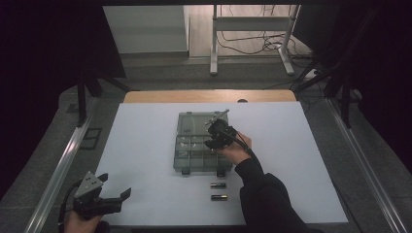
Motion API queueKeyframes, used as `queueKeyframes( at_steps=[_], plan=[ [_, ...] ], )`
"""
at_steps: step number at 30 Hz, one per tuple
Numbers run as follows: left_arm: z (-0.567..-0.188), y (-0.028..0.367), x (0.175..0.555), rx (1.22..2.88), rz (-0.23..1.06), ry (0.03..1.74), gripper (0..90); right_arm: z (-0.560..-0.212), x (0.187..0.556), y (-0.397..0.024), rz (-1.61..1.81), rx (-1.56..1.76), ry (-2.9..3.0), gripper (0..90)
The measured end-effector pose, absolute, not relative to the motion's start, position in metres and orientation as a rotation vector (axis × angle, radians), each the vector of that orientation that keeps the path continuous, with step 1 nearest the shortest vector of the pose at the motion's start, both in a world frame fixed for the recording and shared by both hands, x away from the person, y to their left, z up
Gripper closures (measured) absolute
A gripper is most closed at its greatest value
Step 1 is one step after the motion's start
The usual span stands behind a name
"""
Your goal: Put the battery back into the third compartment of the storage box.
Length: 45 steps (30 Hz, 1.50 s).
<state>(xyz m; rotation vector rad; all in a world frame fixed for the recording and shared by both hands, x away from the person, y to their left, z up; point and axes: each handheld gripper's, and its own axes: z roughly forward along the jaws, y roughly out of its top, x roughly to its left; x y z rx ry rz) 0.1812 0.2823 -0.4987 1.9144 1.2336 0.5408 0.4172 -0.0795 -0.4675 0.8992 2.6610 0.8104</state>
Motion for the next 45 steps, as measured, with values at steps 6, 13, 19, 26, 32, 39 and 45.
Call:
queueKeyframes(
  at_steps=[6,13,19,26,32,39,45],
  plan=[
    [-0.499,0.282,0.181,1.919,0.544,1.233,3.5,-0.458,0.409,-0.088,0.841,0.840,2.669,34.8],
    [-0.499,0.282,0.181,1.917,0.543,1.235,3.6,-0.449,0.389,-0.099,0.896,0.796,2.655,12.6],
    [-0.499,0.282,0.181,1.917,0.543,1.236,3.6,-0.446,0.372,-0.110,0.927,0.771,2.648,2.1],
    [-0.499,0.282,0.181,1.917,0.543,1.238,3.6,-0.445,0.352,-0.126,0.952,0.755,2.644,0.0],
    [-0.499,0.282,0.181,1.917,0.543,1.235,3.6,-0.445,0.340,-0.133,0.909,0.782,2.651,0.3],
    [-0.498,0.282,0.181,1.916,0.545,1.232,3.6,-0.446,0.324,-0.135,0.855,0.775,2.690,2.6],
    [-0.498,0.282,0.181,1.914,0.544,1.233,3.6,-0.450,0.310,-0.137,0.823,0.779,2.699,11.4]
  ],
)
